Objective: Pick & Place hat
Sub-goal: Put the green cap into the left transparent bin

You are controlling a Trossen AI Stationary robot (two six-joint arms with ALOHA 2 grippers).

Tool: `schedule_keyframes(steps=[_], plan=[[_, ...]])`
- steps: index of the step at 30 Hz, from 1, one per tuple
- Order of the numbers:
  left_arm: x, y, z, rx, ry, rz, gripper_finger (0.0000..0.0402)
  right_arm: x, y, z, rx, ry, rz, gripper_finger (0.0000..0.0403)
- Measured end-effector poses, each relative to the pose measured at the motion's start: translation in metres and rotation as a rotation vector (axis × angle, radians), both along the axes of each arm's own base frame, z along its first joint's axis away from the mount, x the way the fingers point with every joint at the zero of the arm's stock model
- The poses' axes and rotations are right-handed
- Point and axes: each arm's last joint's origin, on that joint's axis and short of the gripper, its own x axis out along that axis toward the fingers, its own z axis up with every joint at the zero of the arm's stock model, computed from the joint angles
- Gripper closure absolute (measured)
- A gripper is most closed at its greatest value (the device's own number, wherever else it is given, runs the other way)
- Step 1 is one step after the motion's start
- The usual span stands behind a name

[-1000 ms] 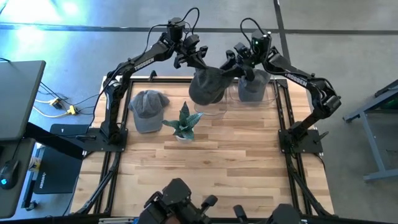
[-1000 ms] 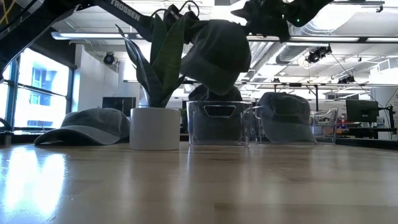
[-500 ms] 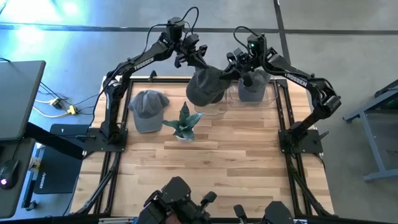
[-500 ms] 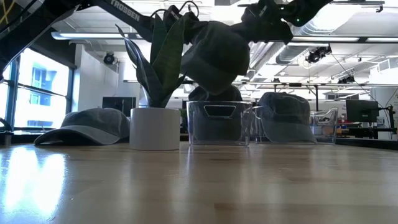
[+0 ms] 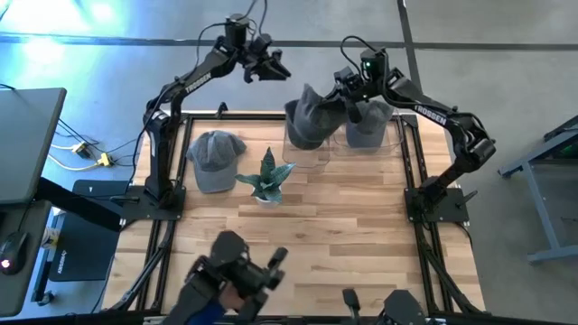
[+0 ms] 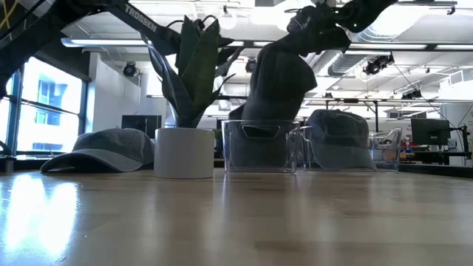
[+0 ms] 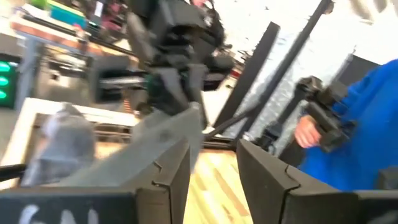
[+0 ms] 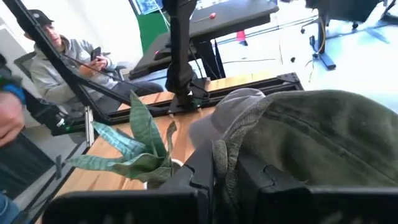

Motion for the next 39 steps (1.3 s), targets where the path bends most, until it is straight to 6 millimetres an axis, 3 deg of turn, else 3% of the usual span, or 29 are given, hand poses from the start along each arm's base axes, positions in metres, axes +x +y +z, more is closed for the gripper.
schedule_keyframes(steps=[5,14,21,32,39], plan=[[-0.017,0.014,0.000,0.001,0.001,0.061,0.0271,0.011,0.013,-0.002,-0.043,-0.002,0.071,0.0372],[-0.014,0.011,0.000,-0.001,0.001,0.045,0.0270,0.025,0.031,-0.007,-0.160,0.019,0.124,0.0374],[-0.008,0.006,0.000,-0.004,0.001,0.016,0.0270,0.026,0.021,-0.020,-0.334,0.109,0.029,0.0377],[-0.010,0.006,0.003,0.006,-0.005,0.019,0.0270,0.044,0.025,-0.046,-0.536,0.113,0.177,0.0368],[-0.007,0.003,0.003,-0.004,0.001,0.014,0.0270,0.049,0.023,-0.058,-0.670,0.192,0.173,0.0373]])
